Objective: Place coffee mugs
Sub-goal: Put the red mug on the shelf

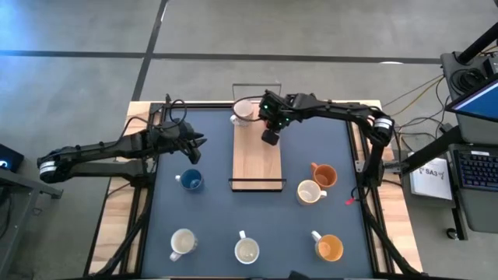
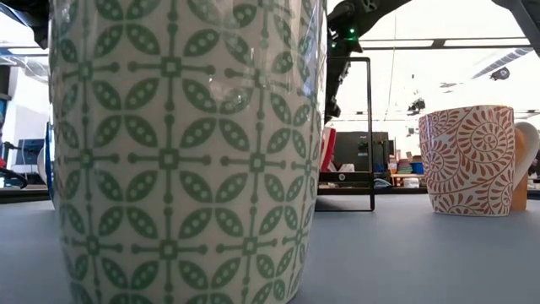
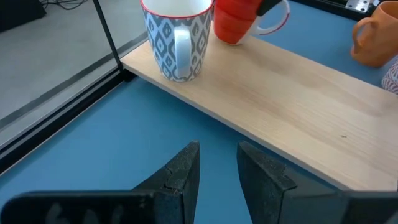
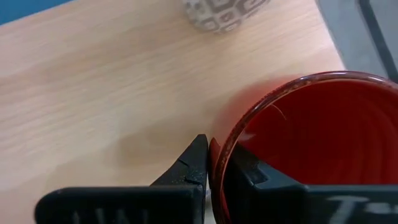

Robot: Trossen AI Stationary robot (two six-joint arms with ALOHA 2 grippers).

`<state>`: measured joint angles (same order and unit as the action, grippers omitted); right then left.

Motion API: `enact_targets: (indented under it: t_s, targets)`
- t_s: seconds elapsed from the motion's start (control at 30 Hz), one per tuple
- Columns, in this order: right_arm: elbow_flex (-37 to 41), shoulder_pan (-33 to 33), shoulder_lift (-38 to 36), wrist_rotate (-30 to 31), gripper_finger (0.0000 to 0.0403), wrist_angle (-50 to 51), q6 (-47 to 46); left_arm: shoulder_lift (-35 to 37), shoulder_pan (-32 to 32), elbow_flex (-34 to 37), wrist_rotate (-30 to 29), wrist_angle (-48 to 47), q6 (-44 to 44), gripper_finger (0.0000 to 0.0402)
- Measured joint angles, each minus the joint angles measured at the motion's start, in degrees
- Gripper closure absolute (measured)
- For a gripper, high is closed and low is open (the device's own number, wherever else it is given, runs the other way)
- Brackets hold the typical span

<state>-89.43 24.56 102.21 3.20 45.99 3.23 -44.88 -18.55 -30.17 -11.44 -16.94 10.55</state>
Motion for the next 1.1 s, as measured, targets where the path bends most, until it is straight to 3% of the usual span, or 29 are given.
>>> enact_targets:
  t_s: [0.53, 1.1]
  targets:
    - [-6.6, 1.3, 4.0, -0.1, 0.0375, 0.5, 1.2, 0.0, 0.0, 0.0, 0.0, -0.8, 0.0, 0.0312]
    - [-6.8, 3.3, 4.2, -0.1, 0.0374, 1.9, 1.6, 0.0, 0.0, 0.7, 0.0, -0.7, 0.5, 0.0312]
